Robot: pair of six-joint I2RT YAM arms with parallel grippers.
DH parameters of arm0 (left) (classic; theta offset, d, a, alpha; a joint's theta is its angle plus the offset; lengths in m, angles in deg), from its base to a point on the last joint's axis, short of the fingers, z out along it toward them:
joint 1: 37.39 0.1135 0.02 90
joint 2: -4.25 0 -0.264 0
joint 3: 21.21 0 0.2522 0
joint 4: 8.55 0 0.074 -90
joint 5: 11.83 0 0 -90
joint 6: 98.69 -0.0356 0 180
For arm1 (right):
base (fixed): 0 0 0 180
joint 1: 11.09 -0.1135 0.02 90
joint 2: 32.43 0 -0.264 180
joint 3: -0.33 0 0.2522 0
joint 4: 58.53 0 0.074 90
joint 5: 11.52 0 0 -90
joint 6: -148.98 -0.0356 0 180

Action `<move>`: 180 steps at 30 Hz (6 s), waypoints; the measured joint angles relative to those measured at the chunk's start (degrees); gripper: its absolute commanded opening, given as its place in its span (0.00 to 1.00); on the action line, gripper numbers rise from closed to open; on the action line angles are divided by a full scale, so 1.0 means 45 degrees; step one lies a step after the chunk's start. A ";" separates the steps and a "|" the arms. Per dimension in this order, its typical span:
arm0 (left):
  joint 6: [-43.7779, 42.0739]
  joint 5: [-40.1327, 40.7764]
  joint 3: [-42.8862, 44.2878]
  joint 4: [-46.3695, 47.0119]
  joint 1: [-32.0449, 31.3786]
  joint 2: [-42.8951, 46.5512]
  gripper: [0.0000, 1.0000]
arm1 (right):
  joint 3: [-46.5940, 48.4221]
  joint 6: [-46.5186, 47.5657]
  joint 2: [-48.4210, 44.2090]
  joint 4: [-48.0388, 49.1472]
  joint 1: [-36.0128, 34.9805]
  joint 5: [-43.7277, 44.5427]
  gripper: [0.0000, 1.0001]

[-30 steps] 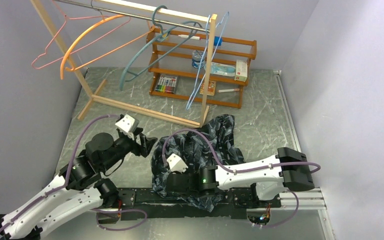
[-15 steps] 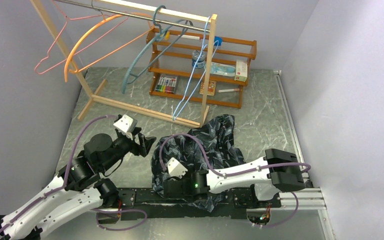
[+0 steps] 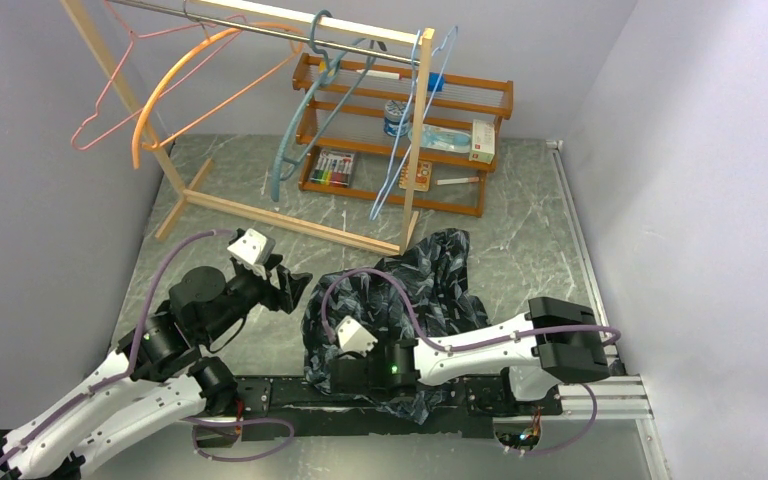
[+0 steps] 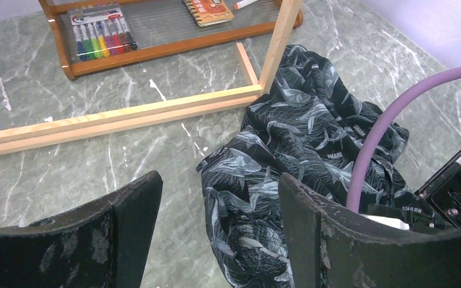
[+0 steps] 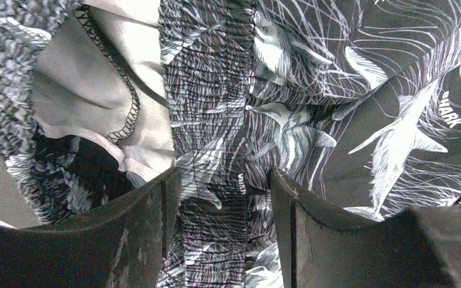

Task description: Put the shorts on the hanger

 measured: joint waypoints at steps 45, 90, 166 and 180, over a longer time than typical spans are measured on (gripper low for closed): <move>0.3084 -0.1433 0.1025 -0.0559 0.0005 -0.3419 0.72 | 0.2045 -0.0481 -0.4843 0.0772 0.4673 0.1554 0.02; -0.0928 -0.4027 1.1021 0.2647 0.0010 -0.8757 0.70 | 0.3143 -0.0393 -0.7140 0.0588 0.5280 0.1734 0.01; -0.1982 -0.2662 1.0180 -0.1341 0.0019 -0.5285 0.07 | 0.2482 -0.0738 -0.7305 0.0612 0.5299 0.1928 0.00; -0.0622 -0.4473 0.9175 -0.6062 0.0019 -0.2021 0.07 | 0.2516 -0.0602 -0.7004 0.0607 0.6494 0.1768 0.00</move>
